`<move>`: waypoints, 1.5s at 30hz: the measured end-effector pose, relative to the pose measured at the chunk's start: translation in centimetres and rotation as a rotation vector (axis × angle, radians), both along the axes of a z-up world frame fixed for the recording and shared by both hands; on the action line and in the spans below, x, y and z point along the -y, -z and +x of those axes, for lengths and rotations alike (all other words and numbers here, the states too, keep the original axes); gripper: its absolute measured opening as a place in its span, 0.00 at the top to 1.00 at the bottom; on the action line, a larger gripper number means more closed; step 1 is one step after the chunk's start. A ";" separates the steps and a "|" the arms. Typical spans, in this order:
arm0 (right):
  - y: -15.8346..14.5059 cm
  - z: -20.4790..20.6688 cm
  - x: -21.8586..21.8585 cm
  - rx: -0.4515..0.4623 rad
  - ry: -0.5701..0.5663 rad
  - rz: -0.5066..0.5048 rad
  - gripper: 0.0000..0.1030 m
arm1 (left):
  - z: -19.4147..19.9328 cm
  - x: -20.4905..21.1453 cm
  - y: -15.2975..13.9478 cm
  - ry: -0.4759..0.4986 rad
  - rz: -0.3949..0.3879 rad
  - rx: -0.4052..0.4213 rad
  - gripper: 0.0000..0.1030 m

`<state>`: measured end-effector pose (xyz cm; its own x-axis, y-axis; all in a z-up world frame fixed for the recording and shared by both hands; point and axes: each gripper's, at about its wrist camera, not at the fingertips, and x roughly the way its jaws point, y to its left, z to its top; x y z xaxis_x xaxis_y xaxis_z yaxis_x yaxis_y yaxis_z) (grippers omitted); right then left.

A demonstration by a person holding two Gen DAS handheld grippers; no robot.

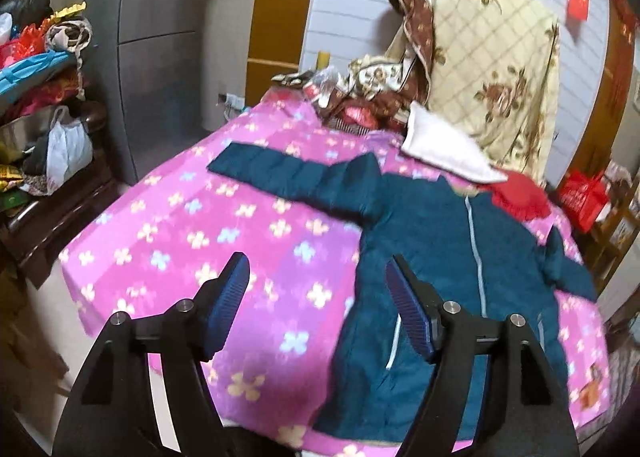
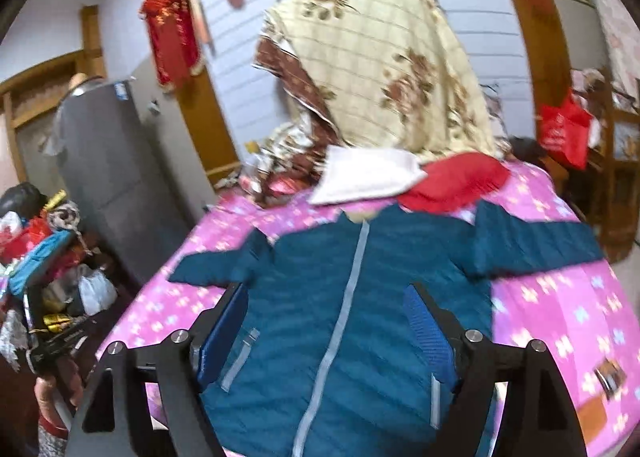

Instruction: Fold large clothes

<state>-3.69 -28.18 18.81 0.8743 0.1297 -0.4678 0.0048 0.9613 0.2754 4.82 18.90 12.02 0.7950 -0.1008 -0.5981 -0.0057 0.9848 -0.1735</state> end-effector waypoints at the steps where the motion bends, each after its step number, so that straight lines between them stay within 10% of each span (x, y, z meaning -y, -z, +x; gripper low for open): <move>1: -0.4 0.4 -0.5 0.012 -0.007 -0.002 0.15 | 0.4 -0.1 -0.5 0.000 -0.002 0.011 0.30; 5: 0.5 3.2 -2.7 0.023 -0.004 -0.042 0.05 | 2.7 -0.3 -0.8 -0.029 0.022 0.024 0.29; 16: 16.0 10.6 -1.9 -0.282 0.055 -0.051 0.05 | 12.7 -4.2 5.1 -0.145 -0.036 -0.128 0.29; 29: 23.7 15.6 0.5 -0.328 -0.024 0.119 0.05 | 29.9 -8.4 16.7 -0.127 -0.576 -0.348 0.29; 45: 26.4 17.4 0.8 -0.338 -0.084 0.135 0.05 | 38.1 -7.3 23.5 -0.146 -0.827 -0.361 0.29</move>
